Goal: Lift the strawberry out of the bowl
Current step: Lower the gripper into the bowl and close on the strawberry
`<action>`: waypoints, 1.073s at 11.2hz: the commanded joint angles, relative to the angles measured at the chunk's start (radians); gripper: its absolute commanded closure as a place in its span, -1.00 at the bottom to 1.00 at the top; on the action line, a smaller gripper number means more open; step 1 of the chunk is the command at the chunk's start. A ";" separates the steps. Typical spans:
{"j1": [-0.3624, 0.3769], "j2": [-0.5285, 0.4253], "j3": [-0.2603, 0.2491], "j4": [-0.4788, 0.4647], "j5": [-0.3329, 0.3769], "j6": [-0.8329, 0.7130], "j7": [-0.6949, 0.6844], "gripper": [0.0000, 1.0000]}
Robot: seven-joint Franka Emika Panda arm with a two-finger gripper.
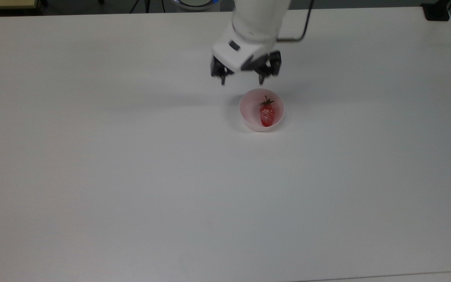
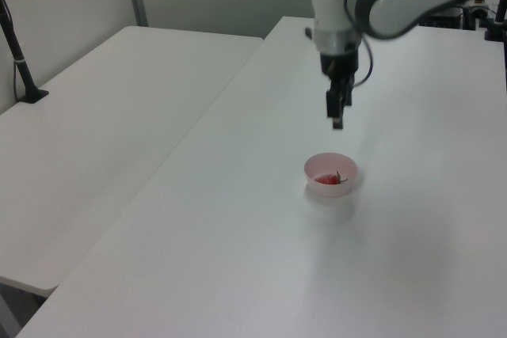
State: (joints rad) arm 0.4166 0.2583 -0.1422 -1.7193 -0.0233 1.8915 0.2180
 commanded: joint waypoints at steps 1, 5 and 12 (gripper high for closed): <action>0.039 0.073 0.010 -0.033 0.006 0.118 0.105 -0.78; 0.054 0.166 0.050 -0.033 0.005 0.228 0.234 -0.58; 0.044 0.167 0.050 -0.065 0.003 0.236 0.167 0.47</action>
State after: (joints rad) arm 0.4629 0.4552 -0.0874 -1.7483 -0.0229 2.1364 0.4240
